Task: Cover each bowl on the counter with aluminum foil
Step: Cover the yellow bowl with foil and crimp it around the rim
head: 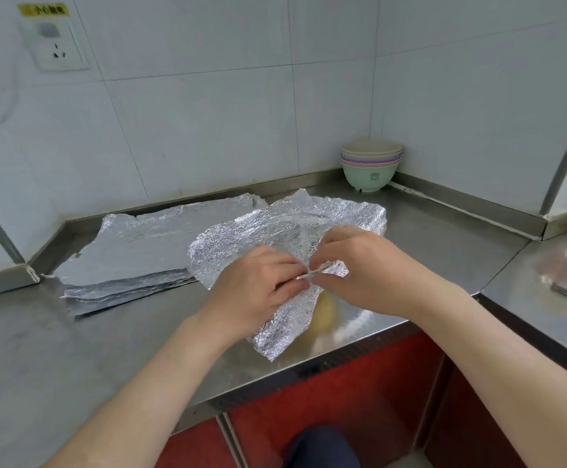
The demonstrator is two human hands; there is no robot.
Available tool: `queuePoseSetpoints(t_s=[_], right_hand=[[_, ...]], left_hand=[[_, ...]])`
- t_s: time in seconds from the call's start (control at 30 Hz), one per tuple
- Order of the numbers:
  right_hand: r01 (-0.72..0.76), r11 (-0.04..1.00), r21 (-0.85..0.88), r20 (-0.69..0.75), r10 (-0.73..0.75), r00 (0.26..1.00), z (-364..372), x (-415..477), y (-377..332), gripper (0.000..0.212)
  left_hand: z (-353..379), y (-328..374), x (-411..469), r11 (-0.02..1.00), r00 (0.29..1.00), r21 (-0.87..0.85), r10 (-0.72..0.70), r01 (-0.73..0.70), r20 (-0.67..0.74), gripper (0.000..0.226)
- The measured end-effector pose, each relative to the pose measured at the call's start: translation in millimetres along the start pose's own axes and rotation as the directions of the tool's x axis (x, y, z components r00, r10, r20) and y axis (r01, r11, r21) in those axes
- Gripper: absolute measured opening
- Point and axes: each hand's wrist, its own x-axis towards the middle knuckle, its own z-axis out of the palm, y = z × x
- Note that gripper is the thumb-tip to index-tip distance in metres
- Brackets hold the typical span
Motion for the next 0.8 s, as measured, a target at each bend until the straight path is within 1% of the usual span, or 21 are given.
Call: queuePoseSetpoints(t_s=[0.03, 0.1, 0.17, 0.23, 0.3, 0.37, 0.4, 0.5, 0.57, 0.63, 0.7, 0.73, 0.8], right_hand=[[0.001, 1.0, 0.015, 0.002, -0.001, 1.0, 1, 2, -3, 0.016], [-0.008, 1.0, -0.007, 0.033, 0.008, 0.999, 5, 5, -7, 0.017], [-0.031, 0.998, -0.049, 0.051, 0.033, 0.998, 7, 6, -7, 0.016], [-0.035, 0.997, -0.074, 0.046, 0.039, 0.998, 7, 6, -5, 0.014], [-0.003, 0.994, -0.109, 0.056, 0.009, 0.998, 6, 6, -4, 0.012], [0.057, 0.983, -0.175, 0.059, -0.047, 0.997, 7, 7, -7, 0.008], [0.089, 0.973, -0.211, 0.056, -0.079, 0.995, 7, 6, -8, 0.006], [0.147, 0.955, -0.258, 0.033, -0.144, 0.989, 12, 5, -3, 0.017], [0.181, 0.947, -0.266, 0.027, -0.18, 0.983, 14, 7, -1, 0.017], [0.196, 0.927, -0.32, 0.038, -0.194, 0.98, 16, 7, 1, 0.014], [0.235, 0.901, -0.364, 0.056, -0.23, 0.971, 17, 7, 3, 0.032], [0.254, 0.892, -0.373, 0.073, -0.244, 0.967, 17, 6, 4, 0.037], [0.281, 0.888, -0.365, 0.09, -0.267, 0.96, 17, 4, 5, 0.039]], left_hand=[[0, 0, 0, 1.0, 1.0, 0.004, 0.008, -0.007, -0.006, 0.042], [-1, -1, 0, 1.0, 1.0, -0.021, 0.002, -0.002, 0.012, 0.042], [-5, -6, -3, 0.995, 0.999, -0.082, -0.054, 0.054, 0.003, 0.04], [-12, -12, -7, 0.986, 0.993, -0.132, -0.113, 0.106, -0.045, 0.031], [-19, -17, -11, 0.974, 0.988, -0.179, -0.148, 0.137, -0.05, 0.027], [-22, -18, -13, 0.971, 0.99, -0.2, -0.139, 0.13, -0.031, 0.032], [-22, -18, -13, 0.974, 0.991, -0.193, -0.128, 0.122, -0.024, 0.033], [-19, -18, -12, 0.988, 0.995, -0.122, -0.095, 0.09, -0.039, 0.025], [-16, -17, -11, 0.993, 0.995, -0.084, -0.083, 0.077, -0.063, 0.02], [-14, -15, -9, 0.997, 0.995, -0.046, -0.067, 0.064, -0.068, 0.019], [-11, -13, -8, 0.999, 0.997, -0.004, -0.043, 0.043, -0.07, 0.017], [-10, -13, -9, 0.999, 0.997, 0.012, -0.03, 0.031, -0.075, 0.016], [-8, -12, -10, 0.999, 0.995, 0.035, -0.002, 0.005, -0.097, 0.015]])
